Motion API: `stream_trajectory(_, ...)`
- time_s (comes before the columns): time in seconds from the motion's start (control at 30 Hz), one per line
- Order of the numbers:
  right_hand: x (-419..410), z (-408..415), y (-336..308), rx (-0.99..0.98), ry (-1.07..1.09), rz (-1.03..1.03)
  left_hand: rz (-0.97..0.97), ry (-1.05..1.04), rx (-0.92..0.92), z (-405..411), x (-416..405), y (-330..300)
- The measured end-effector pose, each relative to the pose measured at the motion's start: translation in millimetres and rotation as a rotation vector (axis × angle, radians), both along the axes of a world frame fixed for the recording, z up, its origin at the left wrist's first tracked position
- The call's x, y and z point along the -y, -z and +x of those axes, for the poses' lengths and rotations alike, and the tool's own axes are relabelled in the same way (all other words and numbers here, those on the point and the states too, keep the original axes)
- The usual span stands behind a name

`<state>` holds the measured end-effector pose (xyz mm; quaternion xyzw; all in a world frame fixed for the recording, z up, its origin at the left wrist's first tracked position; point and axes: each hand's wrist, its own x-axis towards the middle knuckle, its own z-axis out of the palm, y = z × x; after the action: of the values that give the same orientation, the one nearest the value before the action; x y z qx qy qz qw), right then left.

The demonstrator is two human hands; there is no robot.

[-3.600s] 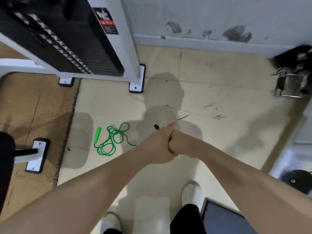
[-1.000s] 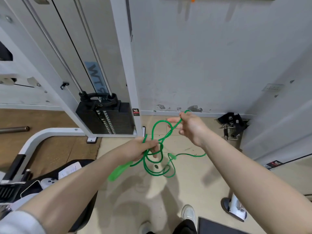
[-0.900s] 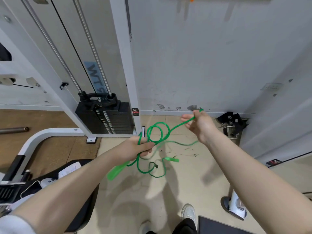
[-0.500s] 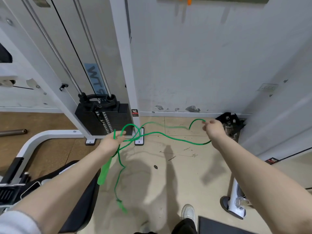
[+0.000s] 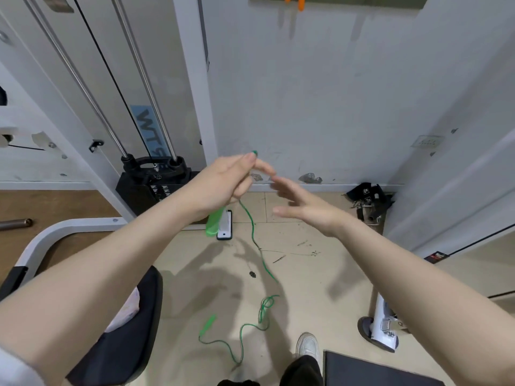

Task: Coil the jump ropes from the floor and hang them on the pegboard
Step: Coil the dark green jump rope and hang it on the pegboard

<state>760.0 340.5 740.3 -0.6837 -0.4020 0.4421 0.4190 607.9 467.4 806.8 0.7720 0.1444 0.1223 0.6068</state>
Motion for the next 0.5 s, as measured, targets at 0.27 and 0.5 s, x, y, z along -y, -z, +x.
stream_trajectory(0.27,-12.5,-23.6,11.4,-0.194,0.042,0.041,-0.219,-0.158,0.301,-1.1,-9.1,2.1)
stream_trajectory(0.5,16.0,-4.5,7.7,0.149,-0.016,-0.111,-0.629,-0.501,0.330,-13.1,-37.2,35.9)
